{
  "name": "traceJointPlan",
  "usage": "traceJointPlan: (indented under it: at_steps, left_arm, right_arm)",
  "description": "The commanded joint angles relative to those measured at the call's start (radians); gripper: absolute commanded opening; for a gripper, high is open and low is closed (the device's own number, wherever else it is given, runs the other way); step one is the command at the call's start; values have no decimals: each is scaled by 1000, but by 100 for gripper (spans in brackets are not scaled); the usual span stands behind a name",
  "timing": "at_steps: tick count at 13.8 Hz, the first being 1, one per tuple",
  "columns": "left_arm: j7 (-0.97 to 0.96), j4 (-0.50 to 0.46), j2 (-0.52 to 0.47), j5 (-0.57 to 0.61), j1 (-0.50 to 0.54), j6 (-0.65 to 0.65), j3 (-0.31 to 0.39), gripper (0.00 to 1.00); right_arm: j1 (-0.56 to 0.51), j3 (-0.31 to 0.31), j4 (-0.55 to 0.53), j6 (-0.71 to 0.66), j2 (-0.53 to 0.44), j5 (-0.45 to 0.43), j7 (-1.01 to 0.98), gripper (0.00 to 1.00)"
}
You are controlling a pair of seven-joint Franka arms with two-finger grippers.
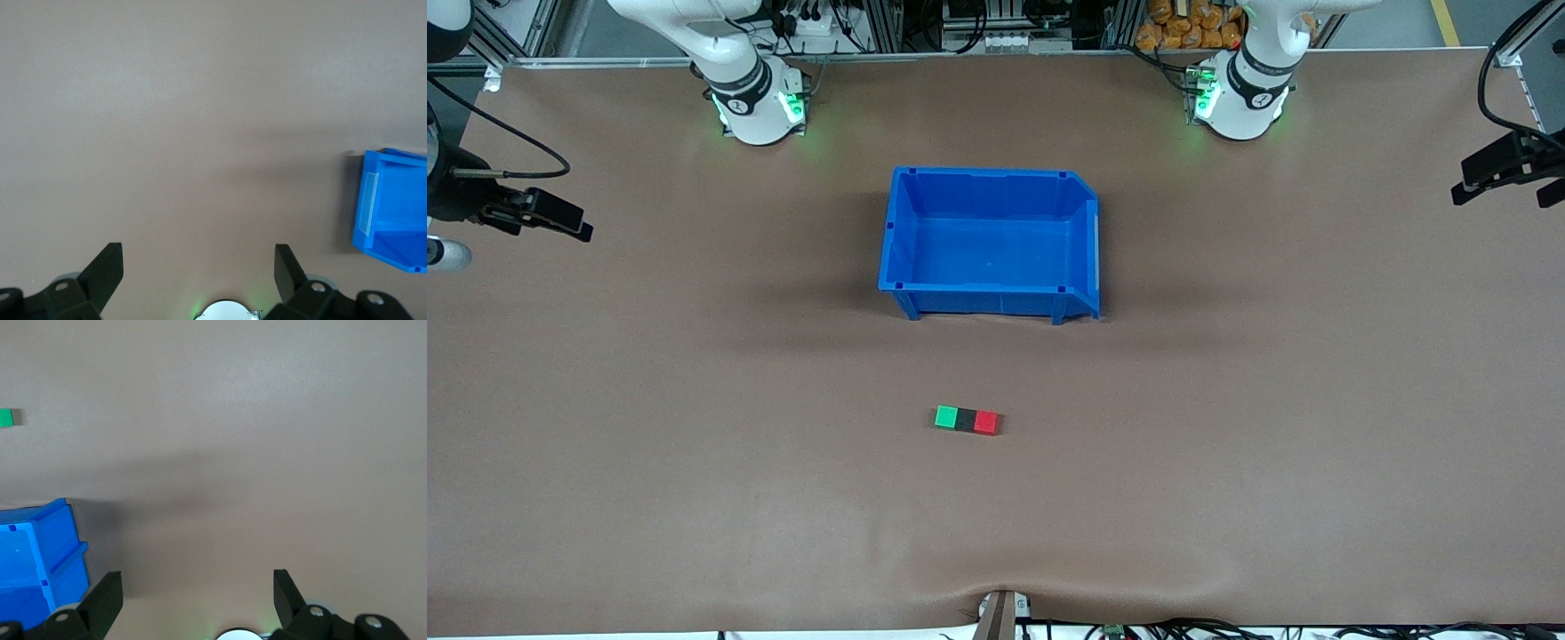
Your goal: Attach green and red cubes to black cube
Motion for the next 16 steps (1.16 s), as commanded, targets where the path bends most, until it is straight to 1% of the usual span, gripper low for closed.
traceJointPlan:
  at_steps: [1, 16]
  left_arm:
    - [-60, 4, 0, -2, 3, 1, -6, 100]
    - [-64, 16, 15, -12, 3, 1, -5, 100]
  right_arm:
    - [-16, 16, 4, -10, -3, -11, -4, 100]
    - [-13, 19, 2, -11, 3, -8, -6, 100]
